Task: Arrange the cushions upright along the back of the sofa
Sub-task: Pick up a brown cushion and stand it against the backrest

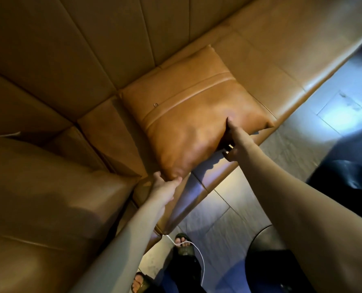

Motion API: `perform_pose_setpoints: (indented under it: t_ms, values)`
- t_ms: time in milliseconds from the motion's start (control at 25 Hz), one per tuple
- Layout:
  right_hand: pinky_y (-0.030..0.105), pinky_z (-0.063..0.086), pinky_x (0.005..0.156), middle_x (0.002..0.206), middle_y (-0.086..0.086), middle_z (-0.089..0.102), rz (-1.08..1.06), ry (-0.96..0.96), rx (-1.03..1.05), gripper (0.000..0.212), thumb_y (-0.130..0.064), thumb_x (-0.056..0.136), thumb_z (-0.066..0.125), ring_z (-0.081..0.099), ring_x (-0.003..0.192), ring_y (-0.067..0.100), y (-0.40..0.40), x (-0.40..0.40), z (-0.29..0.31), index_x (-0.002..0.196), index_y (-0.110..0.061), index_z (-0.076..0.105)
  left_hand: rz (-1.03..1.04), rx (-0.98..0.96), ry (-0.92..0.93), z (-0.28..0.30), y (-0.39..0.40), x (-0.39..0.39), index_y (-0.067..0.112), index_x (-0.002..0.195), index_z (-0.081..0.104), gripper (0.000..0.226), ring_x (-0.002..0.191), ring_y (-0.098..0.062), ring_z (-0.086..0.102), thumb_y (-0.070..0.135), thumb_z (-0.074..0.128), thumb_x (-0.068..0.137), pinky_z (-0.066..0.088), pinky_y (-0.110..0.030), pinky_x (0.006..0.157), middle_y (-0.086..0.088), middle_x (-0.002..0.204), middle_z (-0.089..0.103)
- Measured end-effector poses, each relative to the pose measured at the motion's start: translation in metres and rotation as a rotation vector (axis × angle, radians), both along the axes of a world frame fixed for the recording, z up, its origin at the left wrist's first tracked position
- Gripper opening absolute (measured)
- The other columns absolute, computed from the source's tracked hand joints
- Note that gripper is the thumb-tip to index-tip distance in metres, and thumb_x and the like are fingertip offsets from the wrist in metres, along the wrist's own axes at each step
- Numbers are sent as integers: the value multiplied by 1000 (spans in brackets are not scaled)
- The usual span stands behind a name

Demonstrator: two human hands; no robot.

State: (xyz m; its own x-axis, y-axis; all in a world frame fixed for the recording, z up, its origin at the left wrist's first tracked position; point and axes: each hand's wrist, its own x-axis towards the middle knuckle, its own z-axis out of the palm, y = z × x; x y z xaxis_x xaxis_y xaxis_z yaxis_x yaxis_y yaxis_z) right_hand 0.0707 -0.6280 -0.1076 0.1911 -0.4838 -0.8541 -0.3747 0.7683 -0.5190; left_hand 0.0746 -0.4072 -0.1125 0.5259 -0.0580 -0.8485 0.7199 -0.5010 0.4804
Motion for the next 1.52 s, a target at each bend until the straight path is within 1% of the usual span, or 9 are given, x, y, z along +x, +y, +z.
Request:
perform_pose_setpoints:
  t_ms: [160, 280, 400, 520, 640, 800, 1000, 1280, 1520]
  values:
    - [46, 42, 99, 138, 3, 50, -102, 45, -130, 107, -67, 49, 76, 50, 121, 28, -2, 20, 33, 140, -26, 35, -174, -38, -192, 27, -4, 14, 32, 150, 8, 86, 120, -37, 55, 20, 67, 88, 51, -48, 97, -17, 143, 46]
    - [57, 45, 99, 138, 9, 42, -131, -41, -200, 95, -53, 65, 76, 47, 121, 36, -7, 49, 74, 138, -22, 24, -223, -186, -251, 68, -9, 45, 28, 152, 23, 68, 95, -23, 67, 18, 58, 94, 56, -23, 62, -7, 140, 48]
    - [54, 44, 102, 143, 13, 39, -48, -29, -344, 76, -35, 81, 66, 47, 123, 38, -9, 87, 120, 138, -19, 20, -171, -178, -310, 116, -6, 90, 12, 125, 57, 31, 40, -4, 52, 19, 56, 95, 47, -21, 43, -5, 76, 71]
    - [51, 36, 107, 152, 11, 28, 53, 53, -533, 67, -28, 89, 58, 35, 132, 40, 7, 129, 161, 144, -19, 21, 40, -217, -270, 162, 9, 117, 11, 88, 62, 9, 29, -4, 43, 14, 56, 93, 45, -18, 36, 6, 37, 50]
    - [51, 28, 106, 157, 6, 18, 248, 89, -668, 69, -34, 91, 58, 27, 134, 37, 44, 155, 184, 147, -26, 19, 218, -217, -266, 192, 32, 133, 9, 78, 58, 16, 47, -11, 52, 18, 57, 91, 51, -26, 50, -1, 55, 48]
    - [51, 26, 104, 160, 2, 11, 547, 124, -819, 83, -53, 87, 60, 21, 137, 34, 72, 167, 174, 152, -34, 12, 318, -103, -362, 199, 47, 145, 15, 117, 60, 29, 88, -19, 63, 32, 50, 96, 54, -34, 77, -6, 99, 61]
    - [50, 32, 103, 146, 12, 32, 534, 65, -1010, 58, -61, 90, 50, 28, 132, 34, 48, 157, 160, 135, -26, 45, -545, 484, -1131, 195, 42, 128, 29, 140, 40, 67, 132, -25, 36, 66, 48, 84, 41, -42, 100, -1, 145, 39]
    - [59, 23, 115, 163, 5, 8, 465, -210, -676, 136, -76, 51, 75, 15, 147, 37, -4, 175, 149, 154, -28, 0, -662, 664, -1234, 173, 43, 136, 25, 145, 35, 81, 127, -26, 40, 59, 65, 78, 49, -35, 88, -4, 143, 43]
    - [54, 40, 108, 152, 6, 35, 519, -272, -685, 114, -75, 60, 67, 39, 136, 33, 11, 214, 143, 152, -28, 20, -303, 526, -995, 179, 56, 180, 28, 144, 38, 65, 116, -27, 55, 44, 63, 87, 35, -27, 76, -3, 143, 36]
